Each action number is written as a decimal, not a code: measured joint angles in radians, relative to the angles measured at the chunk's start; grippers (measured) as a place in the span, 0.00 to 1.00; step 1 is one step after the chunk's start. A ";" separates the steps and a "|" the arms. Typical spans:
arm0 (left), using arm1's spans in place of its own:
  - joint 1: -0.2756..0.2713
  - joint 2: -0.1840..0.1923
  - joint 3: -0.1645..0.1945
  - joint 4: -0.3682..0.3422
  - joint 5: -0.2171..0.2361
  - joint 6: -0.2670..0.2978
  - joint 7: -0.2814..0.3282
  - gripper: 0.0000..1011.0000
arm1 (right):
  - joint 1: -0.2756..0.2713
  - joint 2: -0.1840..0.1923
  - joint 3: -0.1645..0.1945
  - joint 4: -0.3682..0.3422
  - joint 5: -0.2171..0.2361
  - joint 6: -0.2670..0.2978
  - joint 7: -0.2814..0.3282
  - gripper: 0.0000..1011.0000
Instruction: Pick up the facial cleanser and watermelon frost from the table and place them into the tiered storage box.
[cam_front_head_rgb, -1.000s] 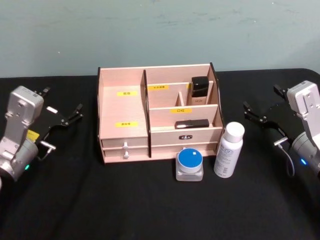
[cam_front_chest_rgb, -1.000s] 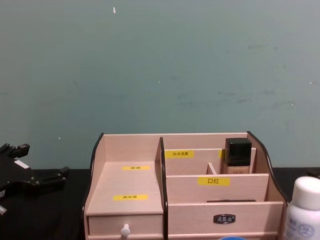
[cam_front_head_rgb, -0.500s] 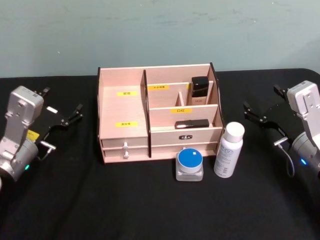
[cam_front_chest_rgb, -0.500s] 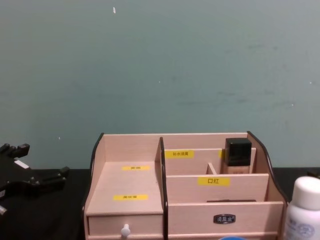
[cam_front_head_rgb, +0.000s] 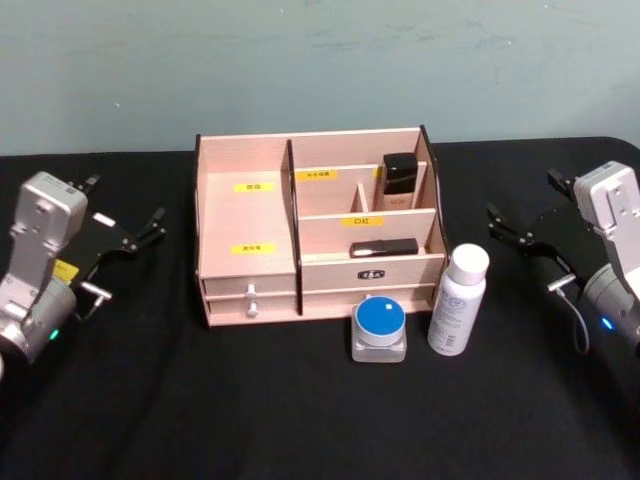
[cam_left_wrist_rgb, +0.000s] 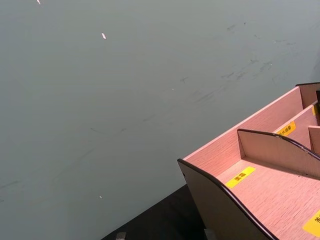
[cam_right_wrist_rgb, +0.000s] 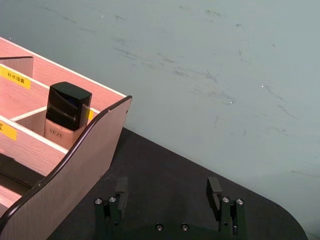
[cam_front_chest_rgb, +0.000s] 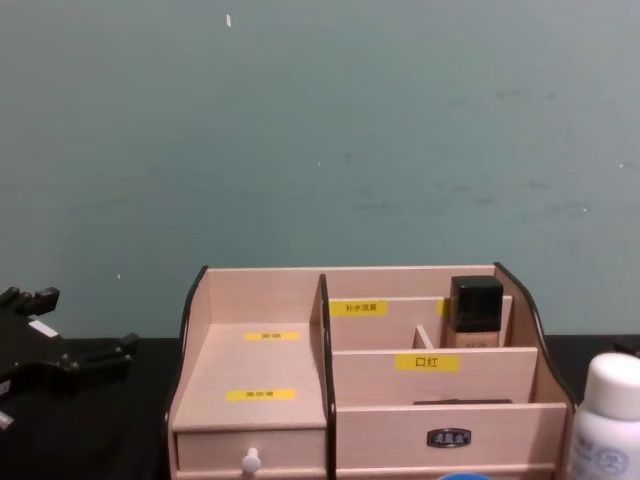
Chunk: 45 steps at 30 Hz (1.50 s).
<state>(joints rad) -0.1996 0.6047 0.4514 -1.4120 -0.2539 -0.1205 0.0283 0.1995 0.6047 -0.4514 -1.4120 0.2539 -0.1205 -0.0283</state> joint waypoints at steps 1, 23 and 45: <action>0.000 0.000 0.000 0.000 0.000 0.000 0.000 1.00 | 0.000 0.000 0.000 0.000 0.000 0.000 0.000 0.99; 0.000 0.000 0.000 0.000 0.000 0.000 0.000 1.00 | -0.214 0.111 0.161 -0.337 0.125 0.003 0.098 0.99; 0.000 0.000 0.000 0.000 0.000 0.000 0.000 1.00 | -0.349 0.148 0.194 -0.486 0.302 0.222 0.251 0.99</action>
<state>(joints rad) -0.1995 0.6047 0.4514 -1.4120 -0.2539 -0.1205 0.0283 -0.1495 0.7525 -0.2574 -1.8980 0.5555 0.1018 0.2223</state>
